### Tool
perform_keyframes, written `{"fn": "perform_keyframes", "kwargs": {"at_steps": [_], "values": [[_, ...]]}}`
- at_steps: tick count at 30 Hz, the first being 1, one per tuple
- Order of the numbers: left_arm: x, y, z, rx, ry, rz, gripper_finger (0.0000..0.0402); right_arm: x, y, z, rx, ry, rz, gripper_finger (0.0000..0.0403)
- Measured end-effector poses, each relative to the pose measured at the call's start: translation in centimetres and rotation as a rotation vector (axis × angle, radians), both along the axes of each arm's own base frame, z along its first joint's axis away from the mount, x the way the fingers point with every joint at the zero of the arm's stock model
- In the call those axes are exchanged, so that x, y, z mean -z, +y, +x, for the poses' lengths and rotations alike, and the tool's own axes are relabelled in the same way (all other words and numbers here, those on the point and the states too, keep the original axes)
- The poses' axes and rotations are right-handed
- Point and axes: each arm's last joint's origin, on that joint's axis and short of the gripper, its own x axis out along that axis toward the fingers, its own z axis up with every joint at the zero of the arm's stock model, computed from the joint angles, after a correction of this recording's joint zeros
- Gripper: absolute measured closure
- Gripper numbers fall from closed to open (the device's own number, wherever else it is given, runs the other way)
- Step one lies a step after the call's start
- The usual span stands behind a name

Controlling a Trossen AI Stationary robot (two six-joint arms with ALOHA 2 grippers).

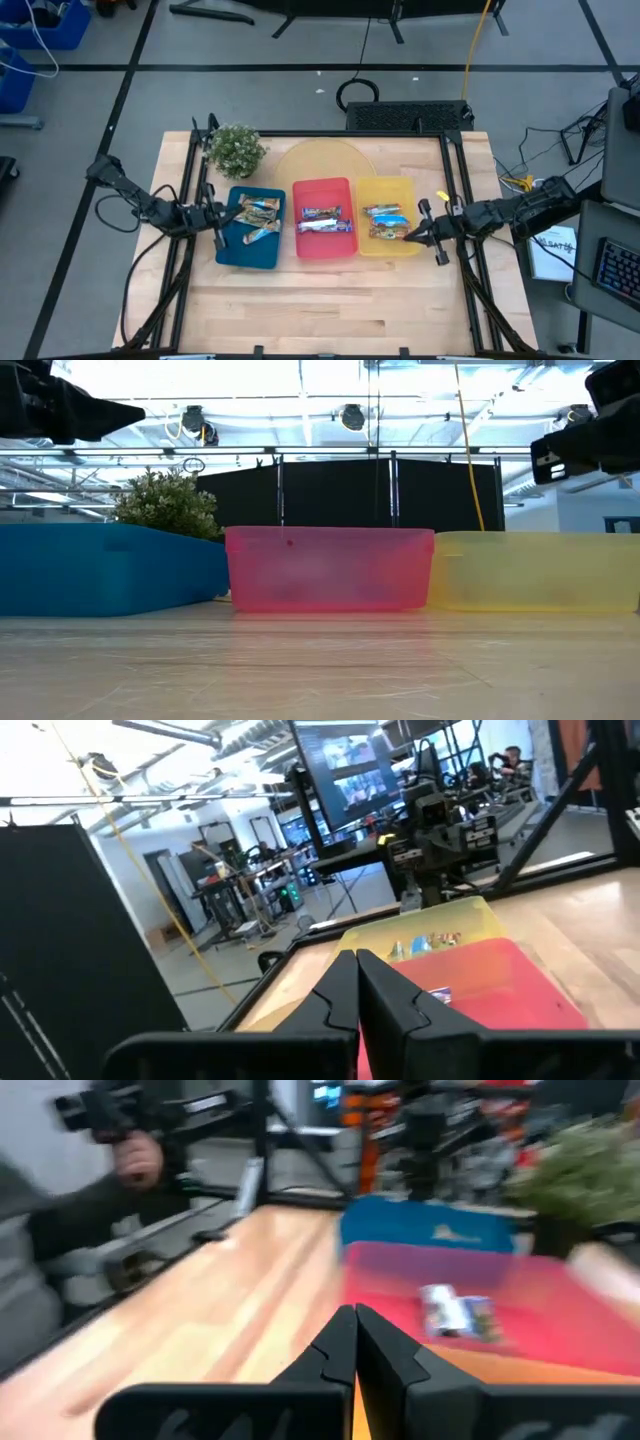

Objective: Pick and place Granola Bars by type
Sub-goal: Return to Home Position

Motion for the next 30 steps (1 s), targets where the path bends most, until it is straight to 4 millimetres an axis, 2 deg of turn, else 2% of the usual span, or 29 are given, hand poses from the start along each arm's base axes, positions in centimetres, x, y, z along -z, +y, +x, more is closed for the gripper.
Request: {"fn": "perform_keyframes", "kwargs": {"at_steps": [12,19,30], "values": [[-0.5,0.4,0.0,-0.075,-0.022,0.039,0.0396,-0.3,-0.8,0.0,0.302,-0.042,-0.049,0.0403],[0.6,1.2,0.4,-0.138,0.044,-0.043,0.0395,-0.2,-0.8,0.1,0.306,-0.033,-0.057,0.0403],[1.7,1.7,0.7,-0.175,0.103,-0.125,0.0392,-0.4,-0.8,0.1,0.312,-0.04,0.075,0.0403]]}}
